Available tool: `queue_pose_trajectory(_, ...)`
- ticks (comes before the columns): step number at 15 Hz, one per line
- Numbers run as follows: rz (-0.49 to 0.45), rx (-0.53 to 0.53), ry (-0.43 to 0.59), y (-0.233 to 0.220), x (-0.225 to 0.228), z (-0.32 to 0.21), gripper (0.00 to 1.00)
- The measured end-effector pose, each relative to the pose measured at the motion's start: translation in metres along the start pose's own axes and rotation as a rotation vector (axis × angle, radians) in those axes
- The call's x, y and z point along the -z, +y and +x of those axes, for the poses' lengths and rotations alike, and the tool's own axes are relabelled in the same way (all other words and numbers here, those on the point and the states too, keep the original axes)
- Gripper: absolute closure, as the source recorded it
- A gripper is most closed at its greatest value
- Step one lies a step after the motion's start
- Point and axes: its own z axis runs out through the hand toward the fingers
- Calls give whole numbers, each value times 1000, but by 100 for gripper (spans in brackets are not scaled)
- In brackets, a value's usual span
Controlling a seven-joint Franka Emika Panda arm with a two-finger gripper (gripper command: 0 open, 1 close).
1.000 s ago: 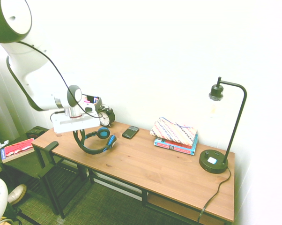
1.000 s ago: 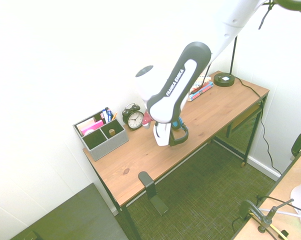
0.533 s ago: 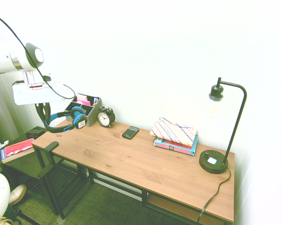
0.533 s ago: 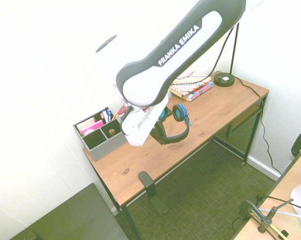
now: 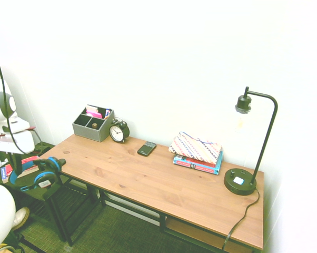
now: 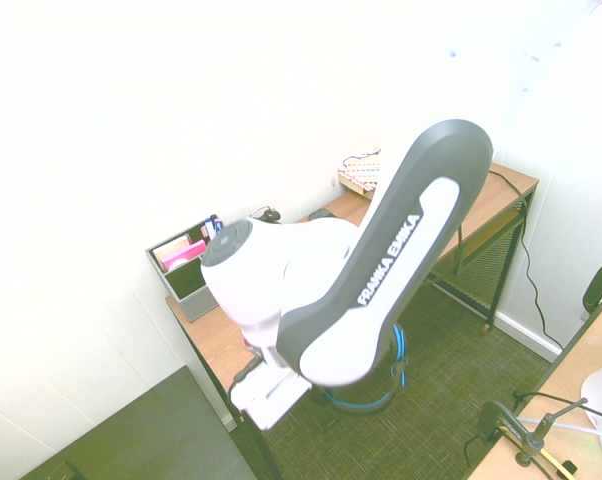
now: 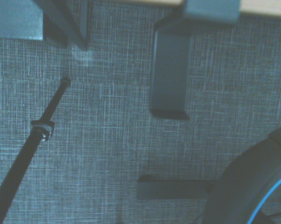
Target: Hang the headphone
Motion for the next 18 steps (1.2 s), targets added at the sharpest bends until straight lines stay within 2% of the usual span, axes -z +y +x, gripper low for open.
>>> queue_pose_trajectory(3, 80, -43, -2, -19, -52, -8, 100)
queue_pose_trajectory(5, 101, -64, 12, -36, -77, -1, 100)
queue_pose_trajectory(10, 111, -118, 35, -59, -100, 24, 100)
queue_pose_trajectory(11, 109, -131, 32, -61, -102, 31, 0)
queue_pose_trajectory(18, 78, -141, 5, -61, -104, 65, 0)
